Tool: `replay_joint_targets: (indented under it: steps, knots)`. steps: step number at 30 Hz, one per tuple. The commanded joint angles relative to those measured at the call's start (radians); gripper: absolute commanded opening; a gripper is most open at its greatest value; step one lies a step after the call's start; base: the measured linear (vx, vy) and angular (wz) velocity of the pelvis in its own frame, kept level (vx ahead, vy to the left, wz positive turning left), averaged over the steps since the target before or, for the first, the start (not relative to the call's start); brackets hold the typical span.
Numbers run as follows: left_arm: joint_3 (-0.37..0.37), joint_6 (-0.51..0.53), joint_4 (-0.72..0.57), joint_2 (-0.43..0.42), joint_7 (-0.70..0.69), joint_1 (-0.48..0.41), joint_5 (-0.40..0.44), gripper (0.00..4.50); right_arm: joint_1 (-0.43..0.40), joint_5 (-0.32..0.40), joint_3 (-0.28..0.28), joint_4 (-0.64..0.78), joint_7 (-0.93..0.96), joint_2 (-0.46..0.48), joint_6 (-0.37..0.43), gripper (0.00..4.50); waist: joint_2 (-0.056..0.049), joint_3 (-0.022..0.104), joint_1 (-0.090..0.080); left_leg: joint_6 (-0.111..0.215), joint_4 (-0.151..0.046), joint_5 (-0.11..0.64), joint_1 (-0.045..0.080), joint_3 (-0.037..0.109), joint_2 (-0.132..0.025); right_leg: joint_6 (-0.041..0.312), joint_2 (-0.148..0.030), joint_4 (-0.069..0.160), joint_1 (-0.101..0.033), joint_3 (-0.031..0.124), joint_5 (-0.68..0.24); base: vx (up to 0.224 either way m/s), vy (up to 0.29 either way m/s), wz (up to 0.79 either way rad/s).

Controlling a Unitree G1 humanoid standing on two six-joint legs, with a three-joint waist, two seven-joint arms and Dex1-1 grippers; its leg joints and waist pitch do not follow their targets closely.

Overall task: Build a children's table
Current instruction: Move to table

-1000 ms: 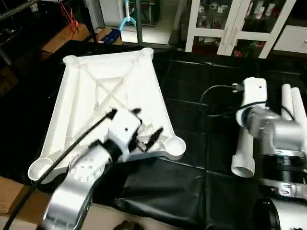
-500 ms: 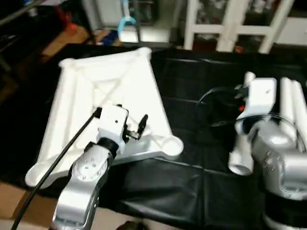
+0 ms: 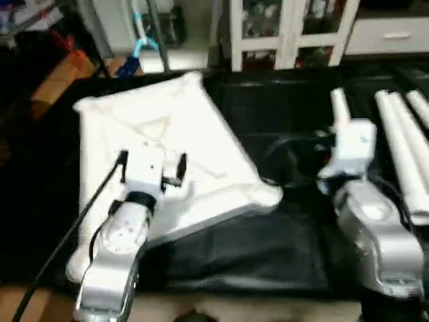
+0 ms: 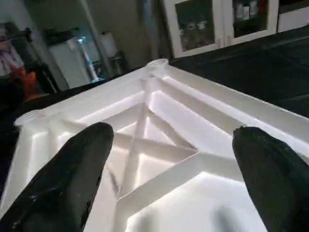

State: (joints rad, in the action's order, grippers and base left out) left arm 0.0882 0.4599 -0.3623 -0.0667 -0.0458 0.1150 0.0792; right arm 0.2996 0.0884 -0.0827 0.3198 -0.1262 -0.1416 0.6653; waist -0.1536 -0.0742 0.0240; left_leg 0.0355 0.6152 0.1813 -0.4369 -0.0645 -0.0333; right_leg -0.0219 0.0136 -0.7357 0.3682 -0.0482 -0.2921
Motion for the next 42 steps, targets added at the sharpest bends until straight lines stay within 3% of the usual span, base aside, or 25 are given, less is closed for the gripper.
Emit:
replay_joint_targets:
  steps: [1,3,4,5,6,7,10,14,17,20,22,24,25,26,28,29,31,32,33,34,35,36,37,38,42]
  knots:
    - [-0.001,0.016,-0.002,0.018,0.013,0.011,-0.016,4.42,0.010,-0.001,0.000,-0.031,-0.011,-0.014,-0.011,4.50,-0.007,0.070,-0.013,-0.122,-0.159,0.192,0.098,0.167,-0.247,-0.010,-0.069,0.006,0.026,0.027,-0.062,-0.160,0.070,0.05]
    - [0.000,0.033,-0.011,0.030,0.018,0.019,-0.023,4.42,0.068,-0.024,0.004,-0.109,-0.014,-0.030,-0.017,4.50,0.025,0.065,0.005,-0.182,-0.195,0.489,0.032,0.098,-0.145,0.036,-0.094,0.071,-0.027,0.040,-0.023,-0.180,0.026,0.00]
    - [0.002,0.031,-0.011,0.027,0.018,0.019,-0.020,4.42,0.081,-0.025,0.001,-0.125,-0.015,-0.033,-0.018,4.50,0.045,0.072,0.003,-0.198,-0.172,0.541,0.029,0.083,-0.116,0.053,-0.140,0.116,-0.031,0.065,-0.036,-0.191,-0.047,-0.11]
    - [0.002,0.022,-0.012,0.026,0.016,0.018,-0.019,4.42,0.102,-0.023,-0.004,-0.151,-0.016,-0.040,-0.022,4.50,0.081,0.063,0.015,-0.130,-0.002,0.294,0.029,0.050,-0.091,0.067,-0.307,0.228,-0.022,0.112,-0.207,-0.194,-0.085,-0.14]
    - [0.002,0.022,-0.012,0.026,0.016,0.018,-0.019,4.42,0.102,-0.023,-0.004,-0.151,-0.016,-0.040,-0.022,4.50,0.084,0.063,0.018,-0.080,0.052,0.138,0.010,0.043,-0.063,0.019,-0.284,0.236,-0.034,0.123,-0.238,-0.194,-0.085,-0.14]
    - [-0.007,0.004,-0.016,0.028,0.012,0.011,-0.027,4.42,0.130,-0.018,-0.008,-0.188,-0.019,-0.056,-0.014,4.50,0.079,0.041,0.024,-0.057,0.054,0.013,-0.029,0.030,-0.065,-0.053,-0.251,0.236,-0.062,0.087,-0.366,-0.162,-0.074,-0.26]
    - [-0.009,-0.002,-0.020,0.013,0.010,0.004,-0.007,4.42,0.129,-0.029,0.010,-0.207,-0.030,-0.073,-0.029,4.50,0.081,0.053,0.002,-0.056,-0.057,0.147,0.021,0.032,-0.161,0.083,-0.147,0.193,-0.032,0.037,-0.327,-0.122,0.001,-0.19]
    - [0.013,-0.016,-0.014,-0.005,0.029,-0.008,0.040,4.42,0.063,-0.026,0.016,-0.191,-0.027,-0.048,-0.076,4.50,0.051,0.040,-0.034,-0.103,-0.084,0.465,0.038,0.030,-0.176,0.156,-0.160,0.193,-0.017,0.029,-0.317,-0.094,0.031,-0.02]
    - [0.024,-0.014,-0.017,0.000,0.034,-0.017,0.046,4.42,0.044,-0.001,0.005,-0.157,-0.005,-0.010,-0.082,4.50,0.031,0.041,-0.061,-0.177,-0.130,0.603,0.074,0.095,-0.245,0.100,-0.108,0.164,-0.008,0.003,-0.126,-0.023,0.009,-0.02]
    - [0.022,-0.021,-0.017,0.008,0.040,-0.020,0.041,4.42,0.044,0.013,-0.009,-0.148,0.009,0.006,-0.081,4.50,0.021,0.041,-0.065,-0.096,-0.201,0.567,0.084,0.145,-0.324,0.060,-0.087,0.025,0.021,0.001,-0.070,-0.009,-0.022,0.01]
    - [0.020,-0.036,-0.010,0.016,0.056,-0.024,0.047,4.42,0.028,0.015,-0.008,-0.138,0.010,0.012,-0.088,4.50,0.035,0.048,-0.062,-0.015,-0.191,0.567,0.089,0.133,-0.293,0.077,-0.098,0.022,0.026,0.029,-0.064,-0.028,-0.112,0.04]
    - [0.022,-0.046,-0.005,0.014,0.062,-0.028,0.053,4.42,0.013,0.017,-0.008,-0.133,0.012,0.020,-0.094,4.50,0.077,0.054,-0.057,0.043,-0.124,0.469,0.059,0.066,-0.173,0.318,-0.119,0.159,0.004,0.045,-0.025,-0.027,-0.224,-0.01]
    - [0.029,-0.056,0.000,0.008,0.063,-0.033,0.067,4.42,-0.006,0.018,-0.007,-0.124,0.019,0.033,-0.097,4.50,0.128,0.080,-0.027,0.087,0.117,0.312,0.016,-0.061,-0.016,0.501,-0.135,0.245,-0.054,0.063,-0.055,0.003,-0.257,0.03]
    - [0.033,-0.060,0.001,0.005,0.062,-0.035,0.073,4.42,-0.014,0.019,-0.007,-0.119,0.023,0.040,-0.099,4.50,0.113,0.060,-0.014,0.094,0.187,0.201,-0.025,-0.070,-0.034,0.499,-0.163,0.246,-0.063,0.070,-0.064,0.007,-0.248,-0.04]
    - [0.042,-0.064,-0.001,-0.005,0.063,-0.038,0.091,4.42,-0.026,0.014,0.000,-0.105,0.026,0.047,-0.104,4.50,0.116,0.063,-0.022,0.060,0.199,0.236,-0.025,-0.076,-0.021,0.352,-0.149,0.245,-0.060,0.051,-0.118,-0.006,-0.234,-0.04]
    - [0.045,-0.068,-0.002,-0.008,0.063,-0.040,0.094,4.42,-0.028,0.011,0.002,-0.101,0.027,0.049,-0.105,4.50,0.098,0.070,-0.032,0.086,0.149,0.230,-0.023,-0.064,-0.030,0.240,-0.149,0.259,-0.087,0.051,-0.163,-0.022,-0.196,0.06]
    - [0.053,-0.084,-0.006,-0.011,0.061,-0.043,0.097,4.42,-0.031,0.012,0.004,-0.095,0.028,0.049,-0.106,4.50,0.038,0.074,-0.040,0.170,0.019,0.139,0.042,-0.005,-0.130,-0.059,-0.081,0.304,-0.064,-0.016,-0.185,-0.024,-0.174,0.08]
    - [0.047,-0.108,-0.013,0.006,0.059,-0.052,0.073,4.42,-0.035,0.004,0.011,-0.090,0.034,0.040,-0.110,4.50,-0.009,0.103,-0.060,0.308,-0.089,-0.064,0.163,0.197,-0.427,-0.175,-0.086,0.068,0.061,-0.041,-0.232,-0.027,-0.166,0.07]
    - [0.044,-0.109,-0.014,0.011,0.062,-0.053,0.069,4.42,-0.036,-0.002,0.013,-0.090,0.036,0.036,-0.111,4.50,0.014,0.101,-0.061,0.370,-0.050,-0.377,0.160,0.161,-0.392,-0.113,-0.110,-0.071,0.141,-0.005,-0.212,-0.027,-0.166,0.07]
    - [0.038,-0.112,-0.016,0.018,0.062,-0.055,0.059,4.42,-0.038,-0.008,0.018,-0.090,0.036,0.031,-0.114,4.50,0.019,0.097,-0.062,0.392,-0.024,-0.492,0.152,0.139,-0.335,-0.071,-0.115,-0.087,0.155,0.020,-0.124,-0.028,-0.161,0.03]
    - [0.029,-0.119,-0.019,0.028,0.056,-0.059,0.038,4.42,-0.043,-0.017,0.025,-0.092,0.030,0.023,-0.124,4.50,0.017,0.076,-0.031,0.408,-0.037,-0.471,0.072,0.033,-0.233,-0.029,-0.089,-0.027,0.095,0.026,0.044,-0.058,-0.120,0.11]
    - [0.025,-0.123,-0.016,0.028,0.047,-0.061,0.028,4.42,-0.049,-0.016,0.024,-0.092,0.026,0.023,-0.140,4.50,0.038,0.088,-0.013,0.343,-0.009,-0.249,0.057,-0.014,-0.124,-0.021,-0.091,0.097,0.034,0.043,0.148,-0.058,-0.120,0.11]
    - [0.024,-0.126,-0.015,0.027,0.045,-0.063,0.025,4.42,-0.051,-0.014,0.022,-0.092,0.024,0.025,-0.145,4.50,0.038,0.088,-0.013,0.343,-0.009,-0.249,0.057,-0.014,-0.124,-0.021,-0.091,0.097,0.034,0.043,0.148,-0.082,-0.176,-0.02]
    - [0.020,-0.132,-0.012,0.029,0.044,-0.066,0.021,4.42,-0.053,-0.005,0.015,-0.093,0.022,0.032,-0.149,4.50,0.081,0.095,0.016,0.135,0.043,0.003,0.011,-0.015,-0.089,-0.096,-0.232,0.195,-0.006,0.094,-0.001,-0.106,-0.221,-0.11]
    - [-0.015,-0.153,-0.001,0.052,0.053,-0.073,-0.015,4.42,-0.029,0.025,0.000,-0.107,0.031,0.070,-0.162,4.50,0.077,0.071,0.008,-0.046,-0.030,0.222,0.034,-0.029,-0.104,-0.132,-0.165,0.218,0.000,0.066,-0.520,-0.092,-0.173,-0.01]
